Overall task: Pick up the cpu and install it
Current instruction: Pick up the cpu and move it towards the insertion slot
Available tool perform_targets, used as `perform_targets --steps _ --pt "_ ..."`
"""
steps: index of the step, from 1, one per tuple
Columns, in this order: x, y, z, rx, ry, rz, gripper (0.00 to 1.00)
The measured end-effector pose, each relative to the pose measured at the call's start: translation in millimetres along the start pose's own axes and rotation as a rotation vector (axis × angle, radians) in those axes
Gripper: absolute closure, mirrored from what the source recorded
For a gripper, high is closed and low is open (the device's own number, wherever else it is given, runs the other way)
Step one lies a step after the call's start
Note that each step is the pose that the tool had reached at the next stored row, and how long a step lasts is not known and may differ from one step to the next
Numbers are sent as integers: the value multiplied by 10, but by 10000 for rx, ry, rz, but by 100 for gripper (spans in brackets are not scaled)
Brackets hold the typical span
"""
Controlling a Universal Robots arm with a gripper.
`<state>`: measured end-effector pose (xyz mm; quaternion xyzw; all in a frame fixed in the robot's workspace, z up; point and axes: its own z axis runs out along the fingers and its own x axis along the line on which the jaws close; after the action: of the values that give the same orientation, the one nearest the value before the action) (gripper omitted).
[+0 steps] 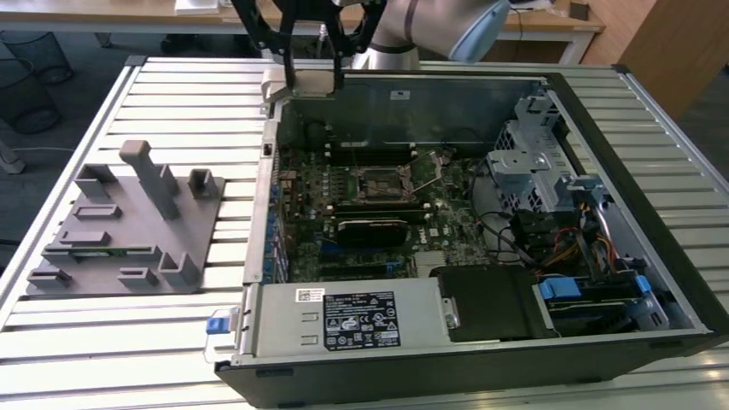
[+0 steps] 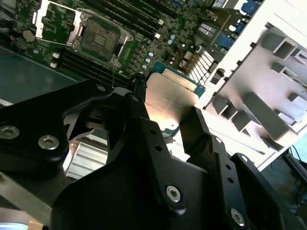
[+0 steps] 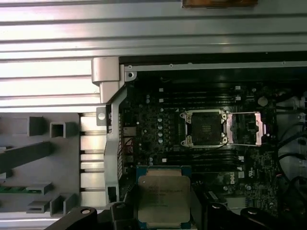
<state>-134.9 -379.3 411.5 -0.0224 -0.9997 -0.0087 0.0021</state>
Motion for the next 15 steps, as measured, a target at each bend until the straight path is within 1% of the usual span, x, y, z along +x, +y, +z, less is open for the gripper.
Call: perform_targets --steps 10,15 --pt "-383 44 0 0 0 2 47" --pt "-554 77 -1 0 0 -1 47"
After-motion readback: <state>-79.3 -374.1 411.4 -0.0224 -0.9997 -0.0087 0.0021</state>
